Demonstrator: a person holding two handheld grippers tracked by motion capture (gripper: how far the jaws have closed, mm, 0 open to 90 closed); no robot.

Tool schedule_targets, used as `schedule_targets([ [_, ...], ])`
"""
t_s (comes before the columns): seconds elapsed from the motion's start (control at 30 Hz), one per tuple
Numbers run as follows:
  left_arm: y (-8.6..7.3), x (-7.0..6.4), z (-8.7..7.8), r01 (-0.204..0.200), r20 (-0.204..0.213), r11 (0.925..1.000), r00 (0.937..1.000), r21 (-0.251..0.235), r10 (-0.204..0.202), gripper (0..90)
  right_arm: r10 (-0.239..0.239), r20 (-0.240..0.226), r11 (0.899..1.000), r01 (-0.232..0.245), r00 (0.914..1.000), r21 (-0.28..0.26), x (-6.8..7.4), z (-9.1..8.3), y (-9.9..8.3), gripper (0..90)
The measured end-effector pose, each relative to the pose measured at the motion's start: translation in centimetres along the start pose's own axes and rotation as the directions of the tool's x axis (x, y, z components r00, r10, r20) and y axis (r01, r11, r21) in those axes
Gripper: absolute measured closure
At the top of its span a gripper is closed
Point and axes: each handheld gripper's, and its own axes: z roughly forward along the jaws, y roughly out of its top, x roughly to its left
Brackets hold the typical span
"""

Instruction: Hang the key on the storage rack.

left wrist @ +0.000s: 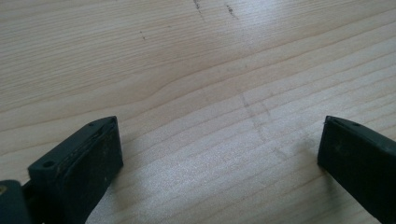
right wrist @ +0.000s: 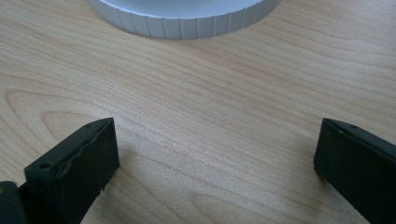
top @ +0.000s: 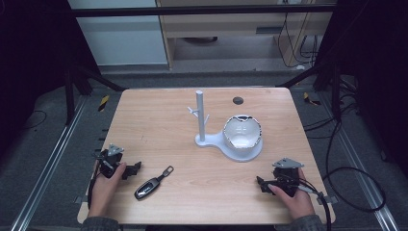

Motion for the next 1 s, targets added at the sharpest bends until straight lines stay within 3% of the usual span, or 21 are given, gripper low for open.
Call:
schedule_targets([
  [0.23,-0.1,-0.3,-0.2,-0.016,0.020,0.9999,0.9997,0.001,0.016,0.0,0.000,0.001,1.000,0.000,1.0000,0.000,0.0,0.0,0.0,0.4],
  [0.4,-0.1,-0.8,-0.7,-0.062,0.059,0.9980,0.9963,-0.013,0.063,3.7,-0.002,0.000,1.000,0.002,1.0000,0.000,0.0,0.0,0.0,0.4],
  [0.43,0.1,-1.2,-1.1,-0.087,0.061,0.9959,0.9942,-0.026,0.089,3.7,0.000,0.000,1.000,0.000,1.0000,0.000,0.0,0.0,0.0,0.4],
  [0.7,0.7,-2.9,-2.0,-0.070,0.138,0.9965,0.9876,-0.044,0.076,6.1,0.000,-0.001,1.000,0.000,1.0000,0.000,0.0,0.0,0.0,0.4],
  [0.8,1.1,-3.6,-2.7,-0.087,0.125,0.9936,0.9876,-0.072,0.096,6.2,-0.002,-0.001,1.000,0.002,1.0000,-0.001,0.0,0.0,0.0,0.4],
  [0.87,1.4,-4.1,-2.9,-0.076,0.134,0.9930,0.9870,-0.091,0.088,6.1,0.000,-0.004,1.000,0.000,1.0000,0.001,-0.1,0.0,0.0,0.4],
  [1.0,2.3,-5.8,-3.2,-0.092,0.156,0.9919,0.9821,-0.088,0.105,5.2,0.018,-0.005,1.000,-0.018,0.9998,0.003,-0.2,0.1,0.1,0.5],
])
